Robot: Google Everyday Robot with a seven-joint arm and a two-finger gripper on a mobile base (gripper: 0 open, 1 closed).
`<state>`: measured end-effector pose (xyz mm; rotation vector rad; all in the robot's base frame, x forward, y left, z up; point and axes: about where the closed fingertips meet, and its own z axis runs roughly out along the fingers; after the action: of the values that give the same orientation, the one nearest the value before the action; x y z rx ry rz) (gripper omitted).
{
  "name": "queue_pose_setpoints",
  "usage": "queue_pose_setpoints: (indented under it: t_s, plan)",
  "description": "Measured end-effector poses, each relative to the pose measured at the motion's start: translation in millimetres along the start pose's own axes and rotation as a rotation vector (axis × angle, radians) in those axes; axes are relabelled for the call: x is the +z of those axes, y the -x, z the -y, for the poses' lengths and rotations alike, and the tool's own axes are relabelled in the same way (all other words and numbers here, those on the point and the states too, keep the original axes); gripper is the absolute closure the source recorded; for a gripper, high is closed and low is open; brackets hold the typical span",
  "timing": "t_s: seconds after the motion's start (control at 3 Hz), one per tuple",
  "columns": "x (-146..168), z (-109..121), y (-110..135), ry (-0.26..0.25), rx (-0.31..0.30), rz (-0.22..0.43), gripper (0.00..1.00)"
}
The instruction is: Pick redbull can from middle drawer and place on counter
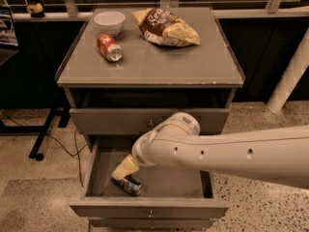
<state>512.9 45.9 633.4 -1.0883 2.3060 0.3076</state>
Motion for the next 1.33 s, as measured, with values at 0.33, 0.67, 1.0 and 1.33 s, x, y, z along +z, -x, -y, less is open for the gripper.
queue_pose_setpoints:
  t_s: [0.33, 0.67, 1.0, 1.33]
  plan:
    - [8.5, 7.9, -7.4, -0.022, 0.027, -0.016, 0.0]
    - [32.9, 30.6, -22.0, -0.06, 0.06, -0.023, 0.0]
    - [62.7, 39.8, -30.3, -0.05, 0.092, -0.022, 0.0]
    - [101.8, 25.7, -38.4, 0.018, 0.097, -0.031, 0.0]
